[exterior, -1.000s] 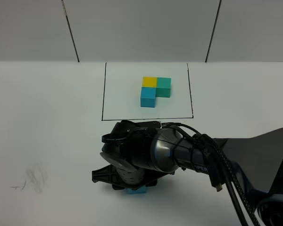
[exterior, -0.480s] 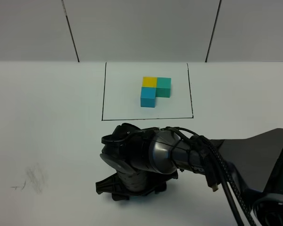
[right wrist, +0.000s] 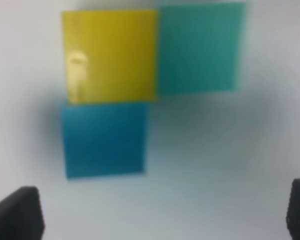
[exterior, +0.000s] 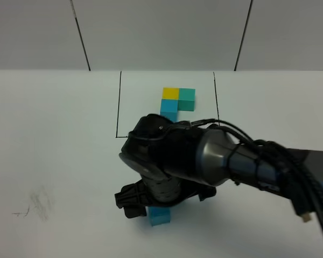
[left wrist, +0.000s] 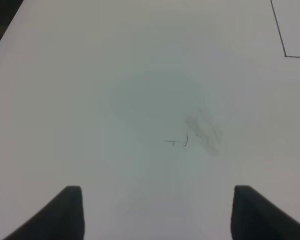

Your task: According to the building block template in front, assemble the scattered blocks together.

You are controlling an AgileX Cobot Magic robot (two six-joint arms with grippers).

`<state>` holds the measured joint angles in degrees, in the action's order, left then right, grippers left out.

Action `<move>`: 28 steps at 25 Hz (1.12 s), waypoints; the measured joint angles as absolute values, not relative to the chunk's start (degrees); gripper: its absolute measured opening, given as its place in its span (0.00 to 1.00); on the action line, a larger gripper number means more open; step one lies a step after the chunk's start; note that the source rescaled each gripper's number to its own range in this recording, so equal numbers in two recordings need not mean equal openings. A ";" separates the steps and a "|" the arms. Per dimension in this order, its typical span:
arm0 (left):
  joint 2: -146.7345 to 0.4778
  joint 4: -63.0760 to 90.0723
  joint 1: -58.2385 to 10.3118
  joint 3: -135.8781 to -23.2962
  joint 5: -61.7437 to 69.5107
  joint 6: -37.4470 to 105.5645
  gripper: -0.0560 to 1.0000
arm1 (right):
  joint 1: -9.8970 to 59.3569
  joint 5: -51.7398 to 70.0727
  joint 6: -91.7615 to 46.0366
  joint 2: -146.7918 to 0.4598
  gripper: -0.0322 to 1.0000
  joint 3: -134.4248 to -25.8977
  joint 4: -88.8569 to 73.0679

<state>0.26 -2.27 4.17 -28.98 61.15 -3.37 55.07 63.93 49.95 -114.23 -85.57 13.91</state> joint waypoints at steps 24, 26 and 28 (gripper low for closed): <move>0.26 -2.27 4.17 -28.98 61.15 -3.37 0.41 | 8.80 69.83 -15.37 -46.96 1.00 -84.43 34.19; 0.26 -2.27 4.17 -28.98 61.15 -3.37 0.41 | 8.05 69.83 -16.30 -38.89 1.00 -82.40 27.57; 0.26 -2.27 4.17 -28.98 61.15 -3.37 0.41 | 7.80 69.88 -15.06 -30.23 1.00 -78.79 21.66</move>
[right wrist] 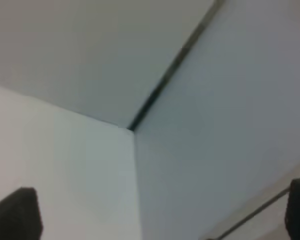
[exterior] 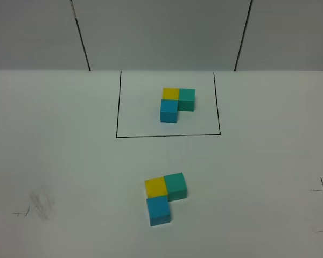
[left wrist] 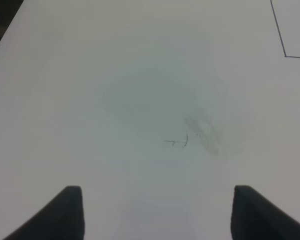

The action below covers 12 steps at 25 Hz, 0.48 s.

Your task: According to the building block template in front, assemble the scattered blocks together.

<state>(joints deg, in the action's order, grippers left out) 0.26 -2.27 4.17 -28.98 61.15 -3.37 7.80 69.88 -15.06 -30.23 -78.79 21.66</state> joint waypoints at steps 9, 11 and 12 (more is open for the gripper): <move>0.26 -2.27 4.17 -28.98 61.15 -3.32 0.41 | 7.75 70.22 0.79 -2.60 0.96 -50.97 13.37; 0.26 -2.27 4.17 -28.98 61.15 -3.26 0.41 | 7.75 70.31 1.79 0.25 0.95 -45.95 11.46; 0.26 -2.27 4.17 -28.98 61.15 -3.26 0.41 | 7.75 70.25 2.13 0.48 0.95 -43.82 10.25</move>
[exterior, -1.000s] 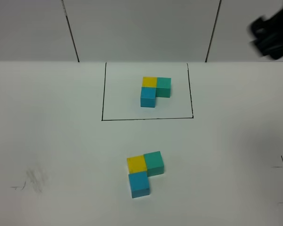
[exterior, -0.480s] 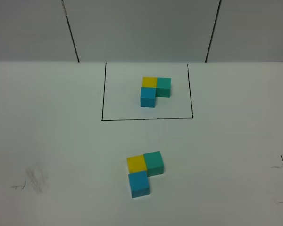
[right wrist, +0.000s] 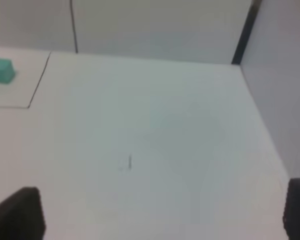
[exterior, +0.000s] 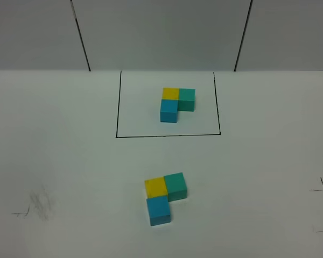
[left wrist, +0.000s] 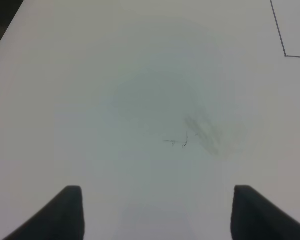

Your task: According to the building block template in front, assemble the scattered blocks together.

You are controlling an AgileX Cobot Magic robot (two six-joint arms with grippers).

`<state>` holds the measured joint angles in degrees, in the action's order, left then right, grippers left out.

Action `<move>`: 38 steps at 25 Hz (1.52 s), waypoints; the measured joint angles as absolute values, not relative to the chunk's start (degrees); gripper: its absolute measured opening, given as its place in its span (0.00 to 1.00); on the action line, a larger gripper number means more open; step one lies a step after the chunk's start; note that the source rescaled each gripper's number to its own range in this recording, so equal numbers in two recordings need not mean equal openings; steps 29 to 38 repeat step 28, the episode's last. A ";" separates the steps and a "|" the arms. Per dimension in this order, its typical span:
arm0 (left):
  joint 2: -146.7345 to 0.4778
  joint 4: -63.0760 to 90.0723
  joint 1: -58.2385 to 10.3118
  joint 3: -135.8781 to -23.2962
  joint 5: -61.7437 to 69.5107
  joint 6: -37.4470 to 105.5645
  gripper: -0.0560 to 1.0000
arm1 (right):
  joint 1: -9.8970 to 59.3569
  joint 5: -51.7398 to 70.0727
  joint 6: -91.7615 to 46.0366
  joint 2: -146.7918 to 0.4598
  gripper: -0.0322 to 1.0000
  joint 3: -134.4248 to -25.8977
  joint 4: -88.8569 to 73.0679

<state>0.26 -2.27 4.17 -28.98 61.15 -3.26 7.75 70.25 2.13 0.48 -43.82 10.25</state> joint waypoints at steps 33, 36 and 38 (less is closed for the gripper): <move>0.26 -2.27 4.17 -28.98 61.15 -3.31 0.41 | 1.56 61.24 0.86 0.48 0.34 -28.36 2.56; 0.26 -2.27 4.17 -28.98 61.15 -3.31 0.41 | 1.56 61.24 0.86 0.48 0.34 -28.36 2.56; 0.26 -2.27 4.17 -28.98 61.15 -3.31 0.41 | 1.56 61.24 0.86 0.48 0.34 -28.36 2.56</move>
